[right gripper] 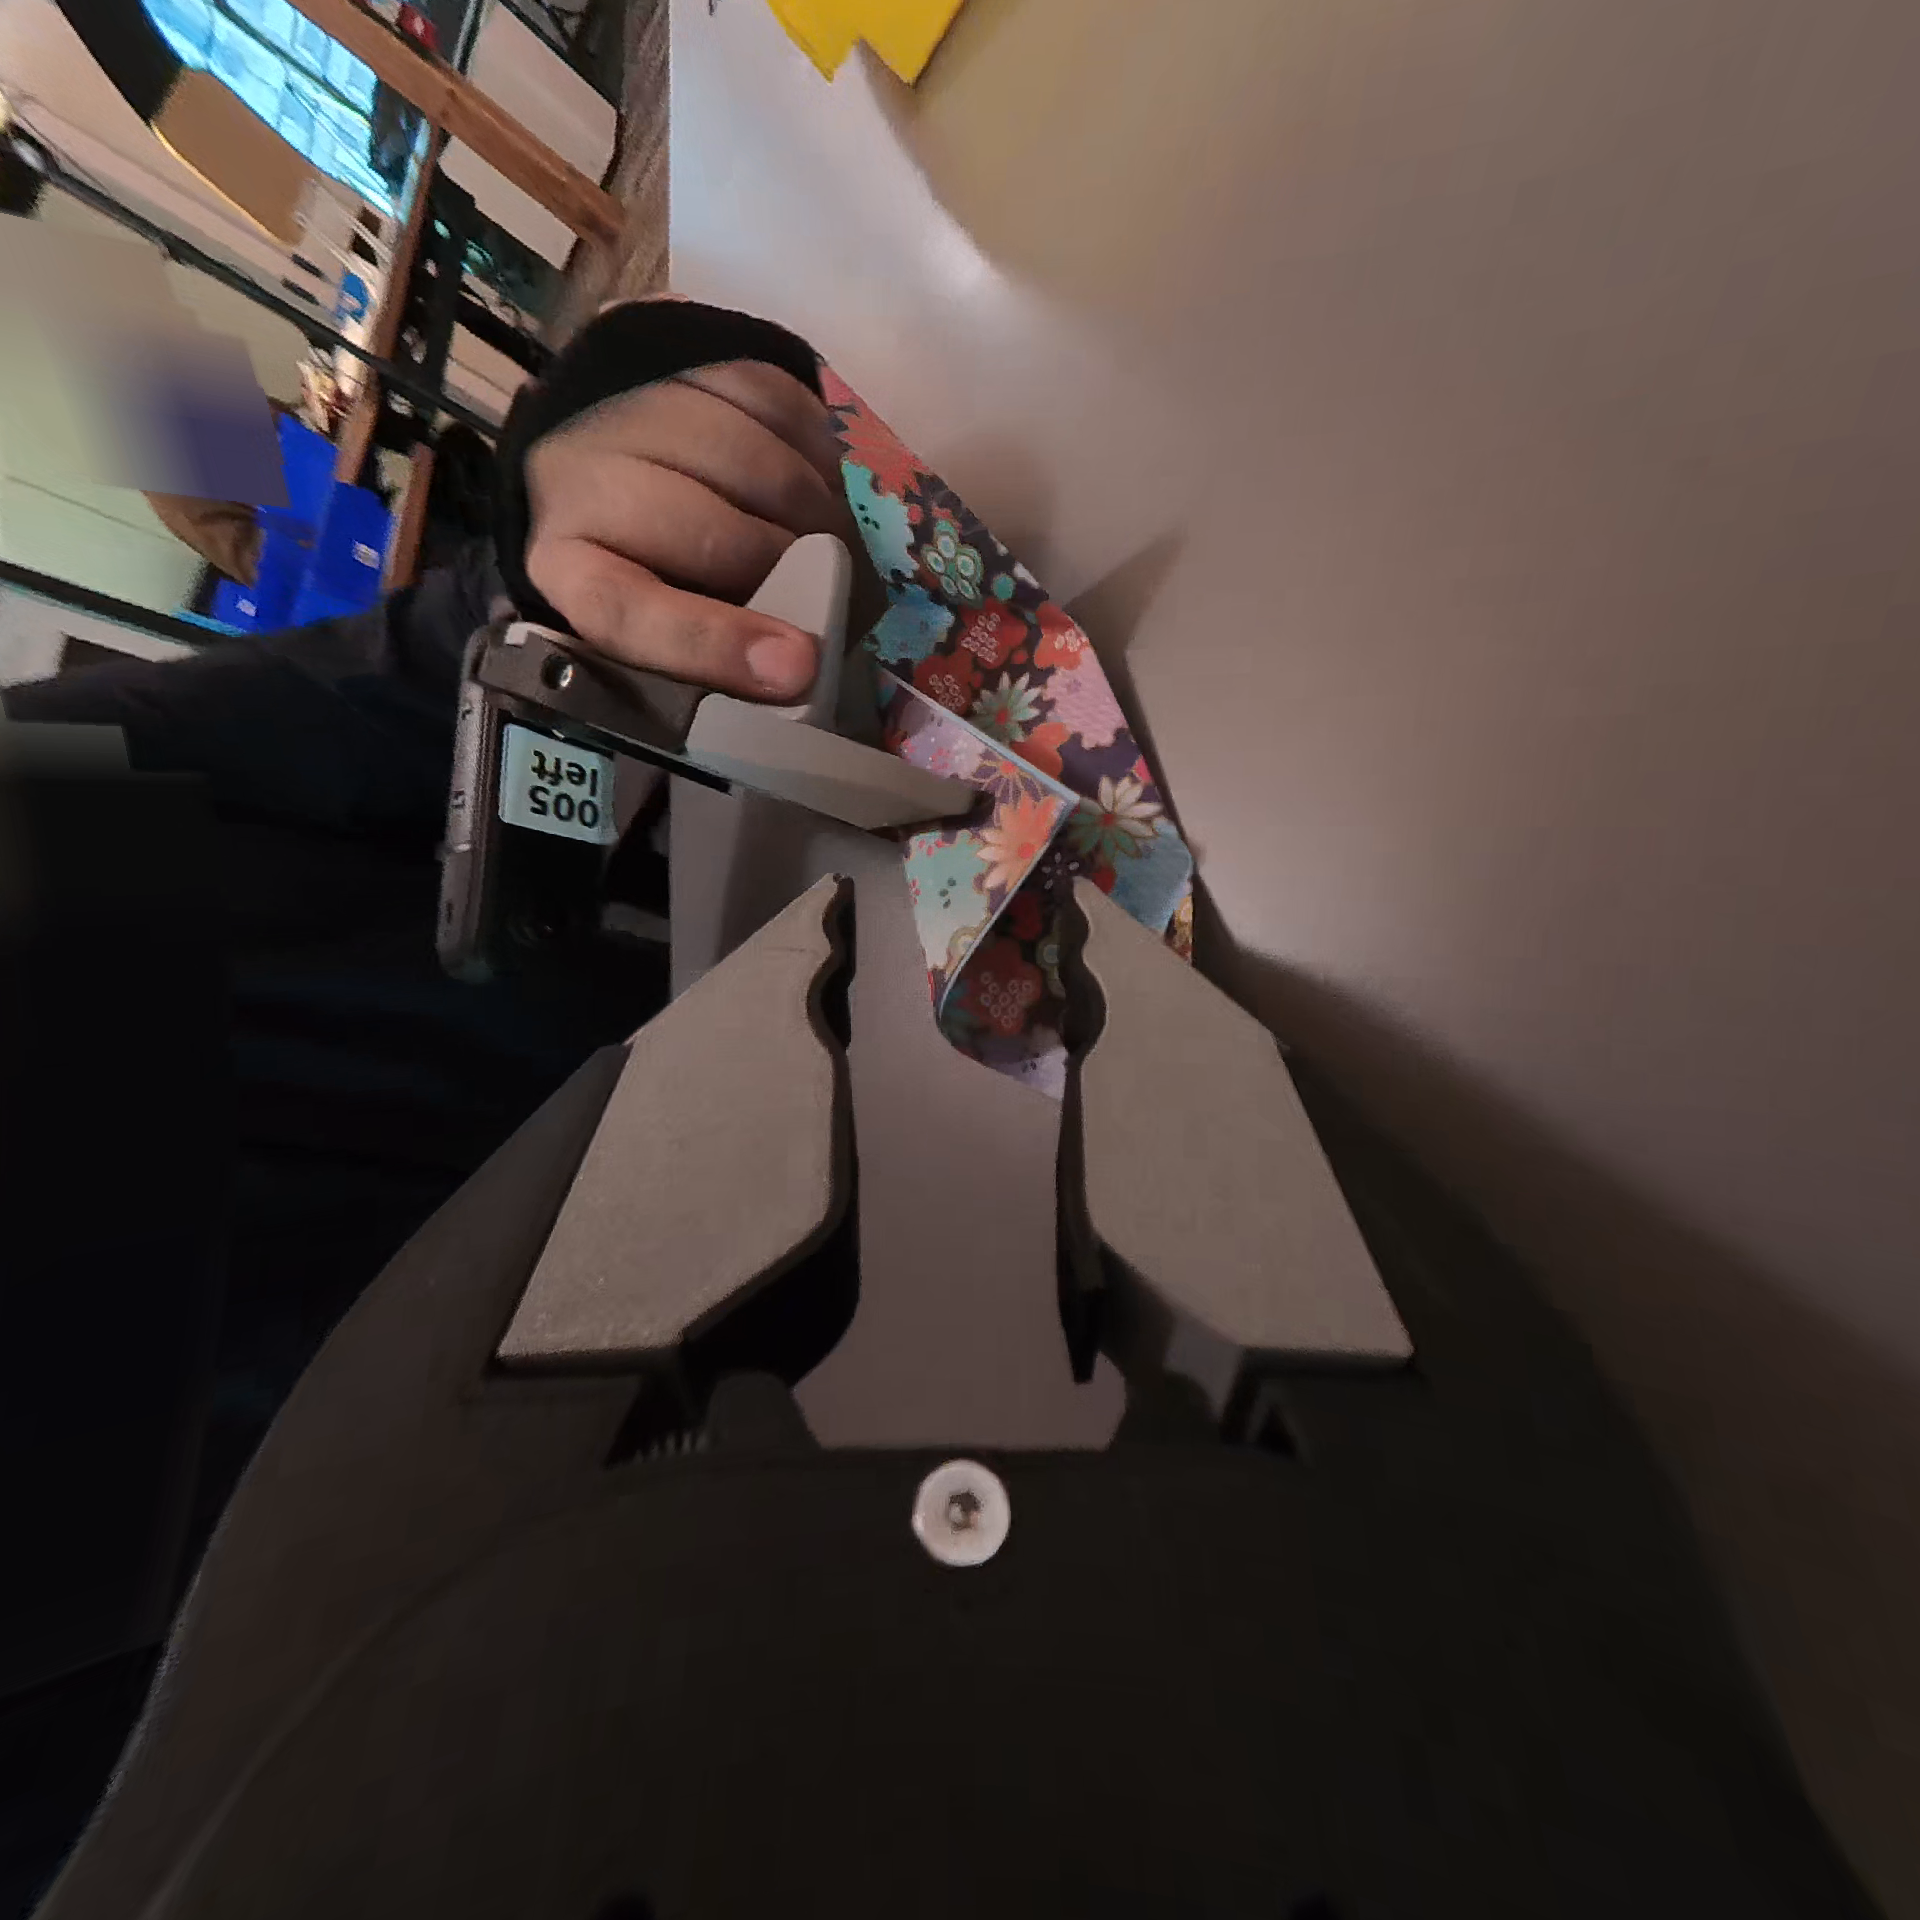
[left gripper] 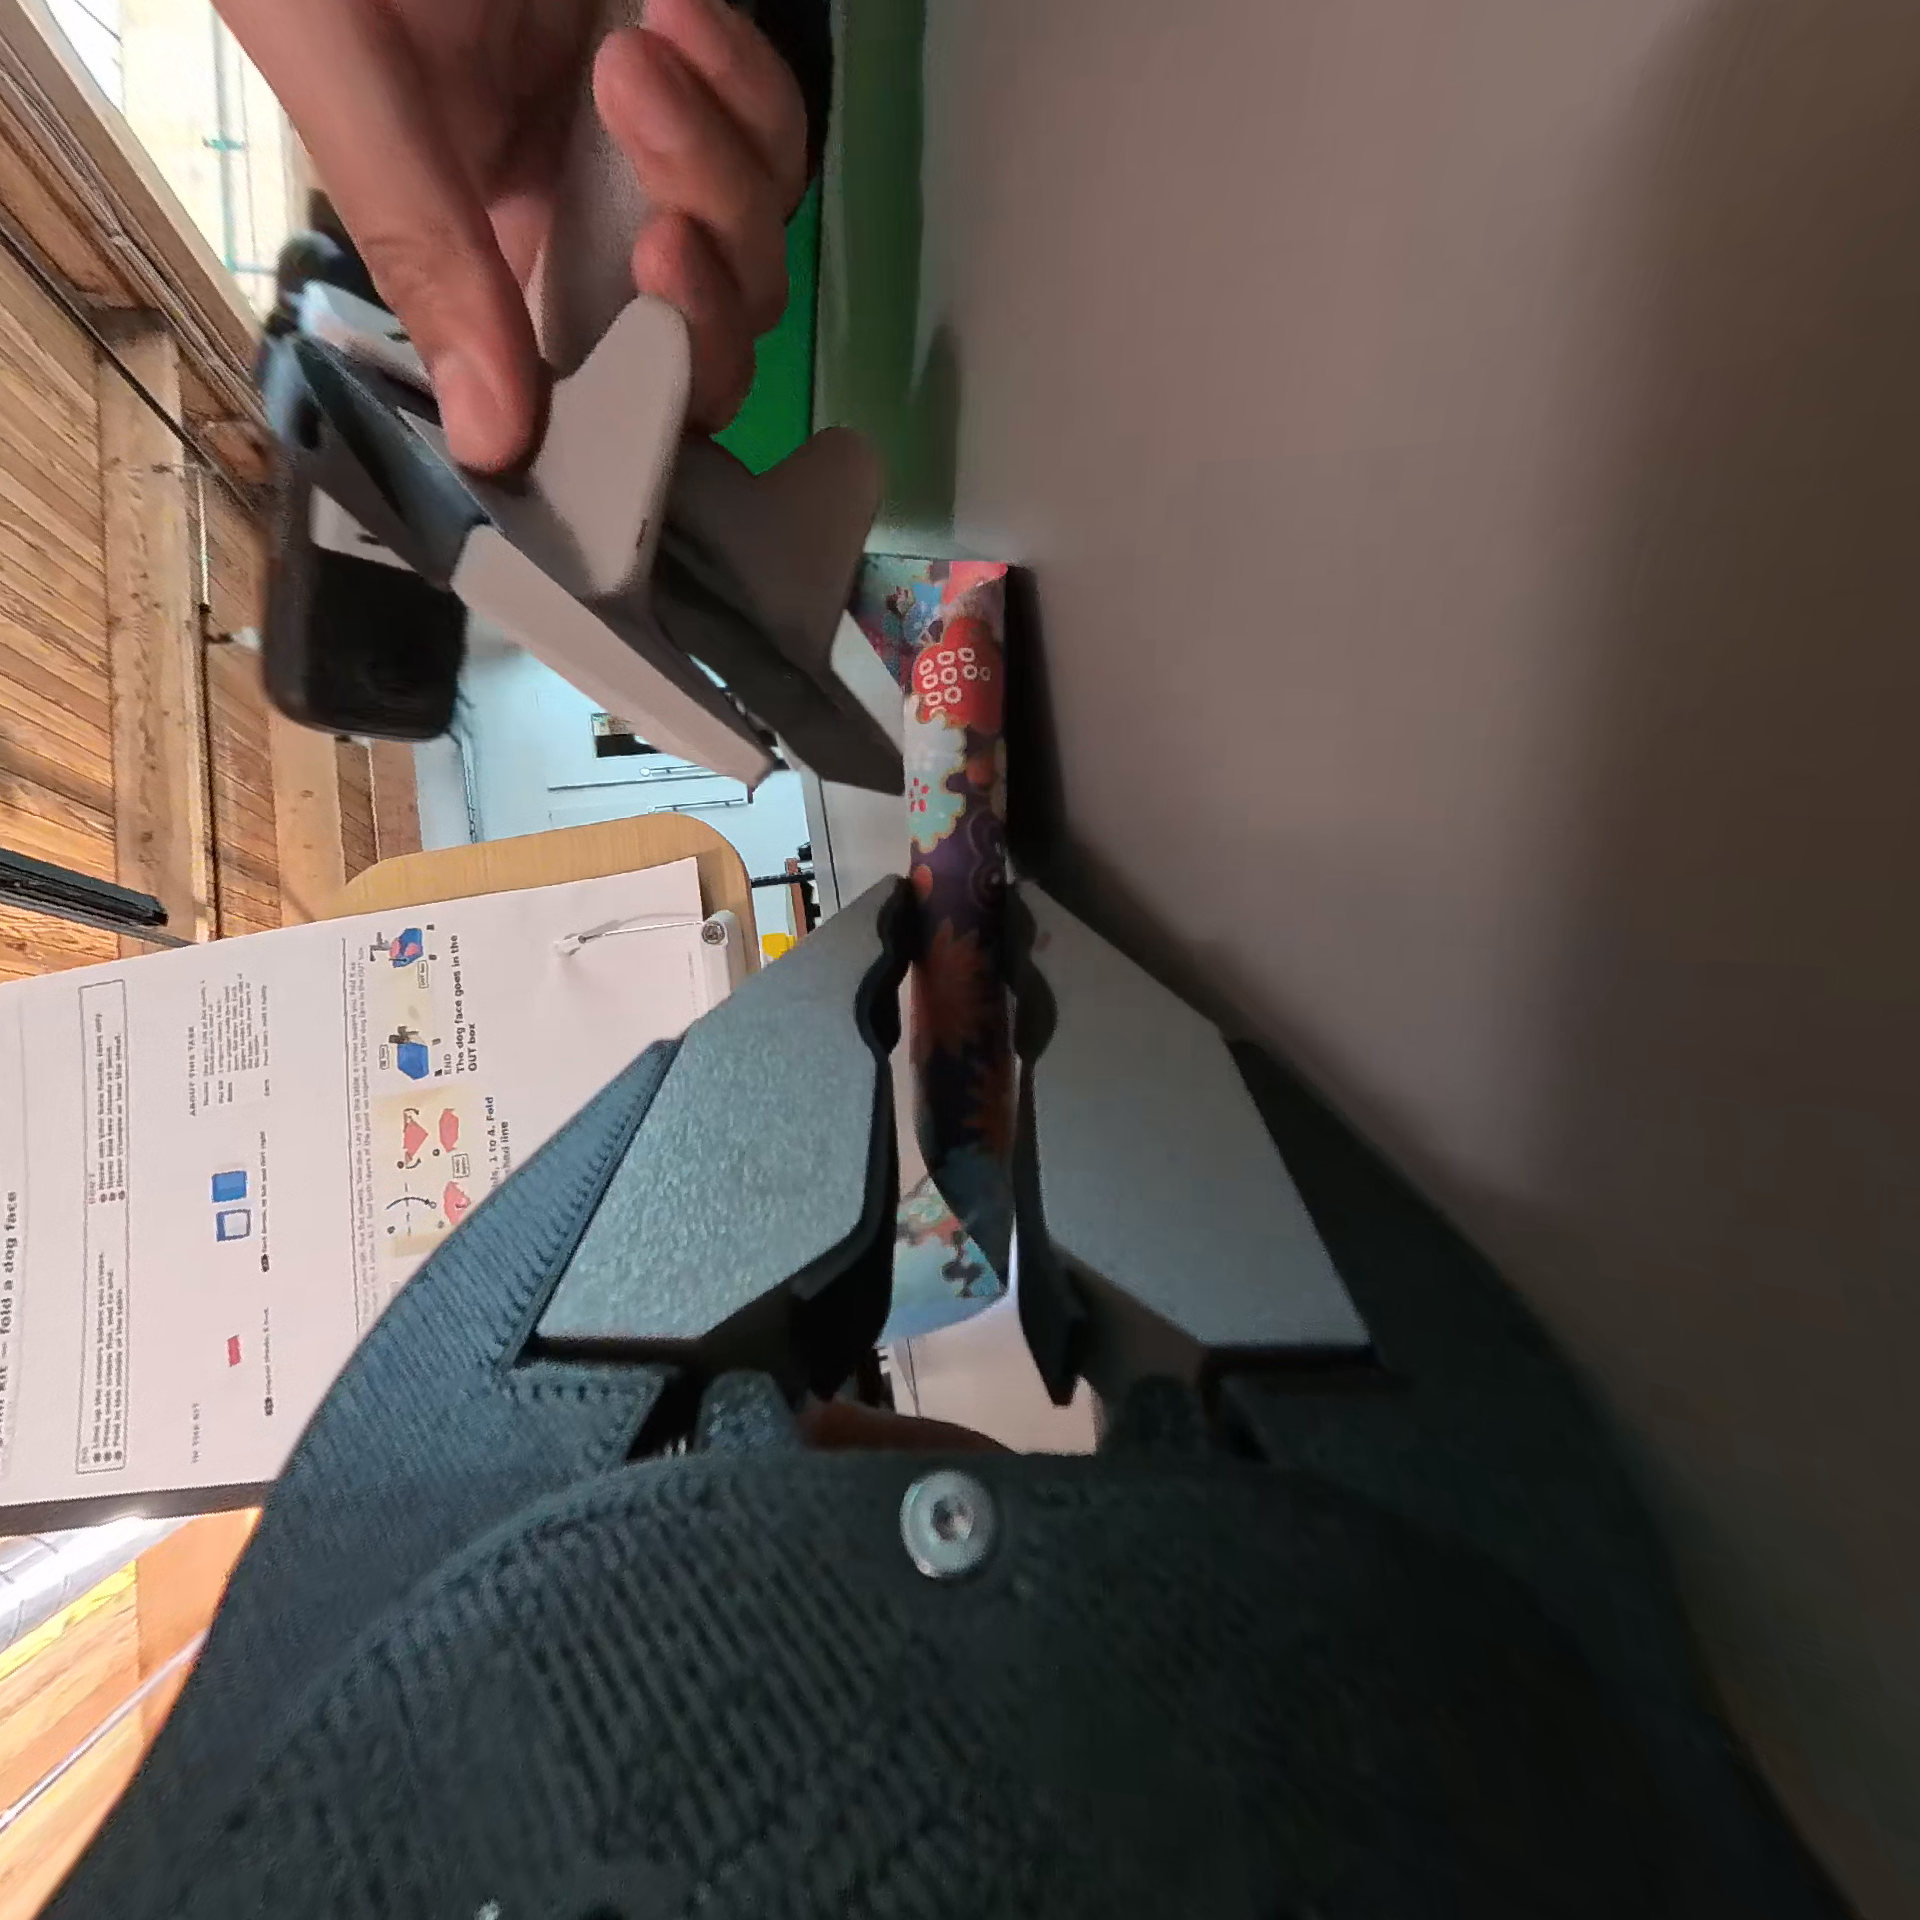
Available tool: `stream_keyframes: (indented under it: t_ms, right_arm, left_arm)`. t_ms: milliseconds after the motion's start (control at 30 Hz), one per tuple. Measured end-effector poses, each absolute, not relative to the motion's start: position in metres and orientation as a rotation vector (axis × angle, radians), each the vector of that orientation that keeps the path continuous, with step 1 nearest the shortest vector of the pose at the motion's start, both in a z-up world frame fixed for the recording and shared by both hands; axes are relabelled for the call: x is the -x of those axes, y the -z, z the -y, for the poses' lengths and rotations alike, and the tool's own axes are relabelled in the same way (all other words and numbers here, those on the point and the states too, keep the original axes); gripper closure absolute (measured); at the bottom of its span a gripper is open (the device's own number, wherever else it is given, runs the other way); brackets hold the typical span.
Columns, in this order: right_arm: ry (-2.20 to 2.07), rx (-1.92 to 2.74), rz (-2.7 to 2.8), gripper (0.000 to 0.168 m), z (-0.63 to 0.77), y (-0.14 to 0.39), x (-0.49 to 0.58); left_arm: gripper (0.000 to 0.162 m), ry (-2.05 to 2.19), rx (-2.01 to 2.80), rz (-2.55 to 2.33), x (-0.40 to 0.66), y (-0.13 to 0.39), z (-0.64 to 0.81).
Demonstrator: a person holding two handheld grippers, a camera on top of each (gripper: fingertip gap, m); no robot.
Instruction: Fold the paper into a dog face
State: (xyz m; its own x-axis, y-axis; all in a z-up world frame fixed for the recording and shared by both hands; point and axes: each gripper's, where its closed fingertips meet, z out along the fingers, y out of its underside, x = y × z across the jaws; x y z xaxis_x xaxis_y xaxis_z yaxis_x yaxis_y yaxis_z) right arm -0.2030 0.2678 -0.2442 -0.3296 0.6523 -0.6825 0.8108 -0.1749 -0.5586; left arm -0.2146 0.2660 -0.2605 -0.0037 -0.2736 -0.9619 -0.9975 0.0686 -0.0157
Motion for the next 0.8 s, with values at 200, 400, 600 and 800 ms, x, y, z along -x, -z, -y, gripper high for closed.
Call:
stream_keyframes:
  t_ms: [200,400,600,800]
  right_arm:
    - [1.407,-1.551,-2.515,0.127,-0.252,0.242,0.204]
    - [1.256,-1.47,-2.819,0.129,-0.245,0.253,0.208]
    - [1.281,-1.525,-2.807,0.121,-0.255,0.249,0.21]
    - [1.227,-1.475,-2.853,0.119,-0.248,0.257,0.209]
  left_arm:
    - [0.147,-0.965,1.416,-1.404,0.219,0.261,-0.266]
    - [0.145,-0.933,1.447,-1.375,0.223,0.26,-0.265]
    - [0.145,-0.927,1.438,-1.36,0.223,0.256,-0.264]
    - [0.144,-0.931,1.435,-1.359,0.223,0.256,-0.264]
